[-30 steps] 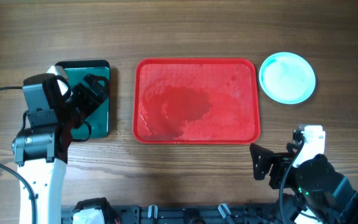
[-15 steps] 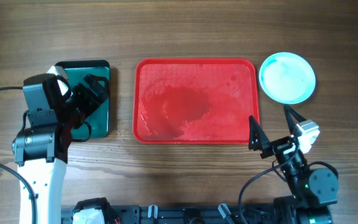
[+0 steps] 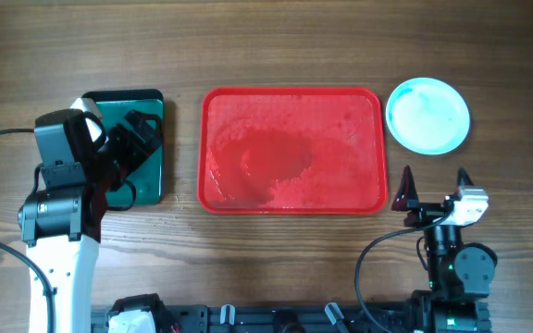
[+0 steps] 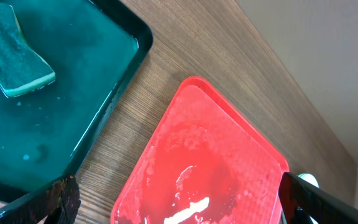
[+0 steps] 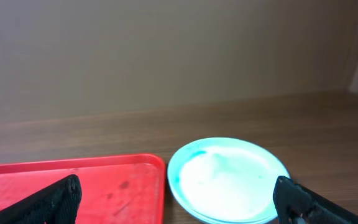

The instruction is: Clean dirty plates on tray and stack at the side

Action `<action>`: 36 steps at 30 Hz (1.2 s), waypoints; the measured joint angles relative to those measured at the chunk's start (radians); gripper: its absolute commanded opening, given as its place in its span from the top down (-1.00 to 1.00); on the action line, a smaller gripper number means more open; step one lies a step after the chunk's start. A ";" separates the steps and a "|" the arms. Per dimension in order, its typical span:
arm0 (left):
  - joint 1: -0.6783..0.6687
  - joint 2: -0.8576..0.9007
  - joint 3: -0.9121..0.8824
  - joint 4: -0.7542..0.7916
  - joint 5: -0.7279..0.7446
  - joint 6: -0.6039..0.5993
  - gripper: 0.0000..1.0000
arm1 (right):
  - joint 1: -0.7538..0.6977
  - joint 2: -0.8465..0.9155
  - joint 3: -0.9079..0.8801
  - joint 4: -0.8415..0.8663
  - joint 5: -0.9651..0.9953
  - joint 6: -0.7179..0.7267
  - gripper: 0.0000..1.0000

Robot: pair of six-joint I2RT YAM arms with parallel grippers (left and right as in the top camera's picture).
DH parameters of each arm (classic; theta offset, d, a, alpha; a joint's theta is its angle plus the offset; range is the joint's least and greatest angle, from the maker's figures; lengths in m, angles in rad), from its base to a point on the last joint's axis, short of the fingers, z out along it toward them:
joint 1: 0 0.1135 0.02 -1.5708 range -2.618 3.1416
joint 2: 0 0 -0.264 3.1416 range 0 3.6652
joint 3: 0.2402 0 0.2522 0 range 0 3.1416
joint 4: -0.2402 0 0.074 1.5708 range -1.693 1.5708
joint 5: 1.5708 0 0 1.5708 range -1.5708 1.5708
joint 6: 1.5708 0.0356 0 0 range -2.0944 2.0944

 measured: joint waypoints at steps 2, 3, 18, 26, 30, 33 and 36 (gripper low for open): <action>0.000 0.000 0.000 0.000 0.000 0.000 -1.00 | -0.022 0.000 0.000 0.000 0.000 -0.008 -0.99; 0.000 0.000 0.000 0.000 0.000 0.000 -1.00 | -0.026 0.000 0.000 0.000 0.000 -0.011 -0.99; -0.014 -0.001 -0.010 -0.109 -0.029 0.001 -1.00 | -0.027 0.000 0.000 0.000 0.000 -0.012 -1.00; -0.107 -0.457 -0.671 0.577 -0.079 0.159 -1.00 | -0.027 -0.004 0.000 0.001 -0.003 -0.012 -0.99; -0.107 -0.647 -0.921 0.827 -0.090 0.176 -1.00 | -0.027 -0.004 0.000 0.001 -0.003 -0.012 -0.99; -0.107 -0.797 -0.972 0.773 -0.128 0.177 -1.00 | -0.027 -0.003 0.000 0.001 -0.003 -0.013 -0.99; -0.107 -0.884 -0.970 0.668 -0.174 0.181 -1.00 | -0.027 -0.004 0.000 0.001 -0.003 -0.013 -0.99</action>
